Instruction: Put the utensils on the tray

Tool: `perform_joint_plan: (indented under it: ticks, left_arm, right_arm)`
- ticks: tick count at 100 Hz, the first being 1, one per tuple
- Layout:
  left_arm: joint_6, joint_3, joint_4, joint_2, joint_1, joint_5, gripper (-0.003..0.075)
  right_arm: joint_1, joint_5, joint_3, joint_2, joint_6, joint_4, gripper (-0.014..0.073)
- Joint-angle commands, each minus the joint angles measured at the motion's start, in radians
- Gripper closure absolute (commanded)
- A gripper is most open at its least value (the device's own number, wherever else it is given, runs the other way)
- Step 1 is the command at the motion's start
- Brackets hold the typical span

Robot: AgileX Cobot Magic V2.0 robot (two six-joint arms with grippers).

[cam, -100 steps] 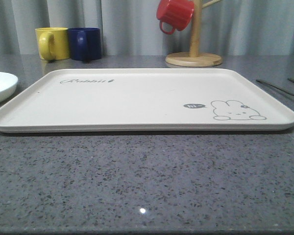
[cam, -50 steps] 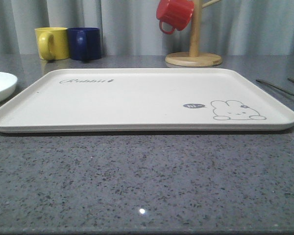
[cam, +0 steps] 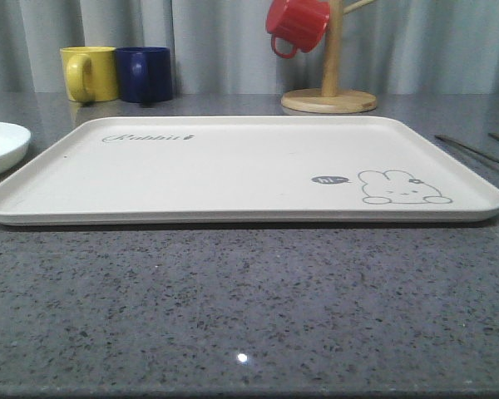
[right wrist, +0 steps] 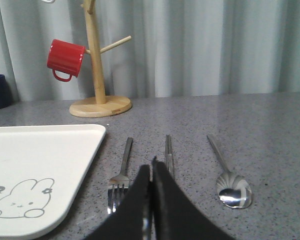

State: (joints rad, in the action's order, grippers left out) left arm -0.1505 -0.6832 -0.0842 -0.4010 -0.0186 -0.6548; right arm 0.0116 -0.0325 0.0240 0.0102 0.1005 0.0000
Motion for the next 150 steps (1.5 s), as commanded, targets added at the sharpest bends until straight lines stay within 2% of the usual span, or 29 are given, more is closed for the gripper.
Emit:
perform_joint_plan:
  ticks: [1,17,57,64,82,89,109,117,138,150]
  left_arm:
    - [-0.001,-0.12,-0.001,-0.117,0.0,-0.041,0.0739]
    - [-0.001,-0.219,-0.001,-0.275,0.0,-0.145,0.0739]
    - [0.006,-0.233,-0.017,-0.471,0.0,-0.169,0.0722]
    - [0.006,-0.233,-0.014,-0.48,0.0,-0.176,0.0648]
    - [0.006,-0.233,-0.014,-0.482,0.0,-0.192,0.0289]
    - [0.006,-0.233,-0.016,-0.482,0.0,-0.192,0.0223]
    - [0.002,-0.238,-0.022,-0.498,0.0,-0.167,0.0216]
    - [-0.004,-0.274,-0.041,-0.548,0.005,-0.205,0.0216]
    - [0.001,-0.408,-0.041,-0.731,0.115,-0.231,0.0216]
    - [0.054,-0.479,-0.012,-0.841,0.161,-0.265,0.0216]
  right_arm:
    - [-0.003,-0.083,0.003,0.019,-0.008,-0.014,0.0662]
    - [-0.003,-0.083,0.003,0.019,-0.008,-0.014,0.0662]
    - [-0.003,-0.083,0.003,0.019,-0.008,-0.014,0.0662]
    - [-0.003,-0.083,0.003,0.019,-0.008,-0.014,0.0662]
    - [-0.003,-0.083,0.003,0.019,-0.008,-0.014,0.0662]
    - [-0.003,-0.083,0.003,0.019,-0.008,-0.014,0.0662]
    - [-0.003,-0.083,0.003,0.019,-0.008,-0.014,0.0662]
    - [-0.003,-0.083,0.003,0.019,-0.008,-0.014,0.0662]
    - [-0.003,-0.083,0.003,0.019,-0.008,-0.014,0.0662]
    - [-0.003,-0.083,0.003,0.019,-0.008,-0.014,0.0662]
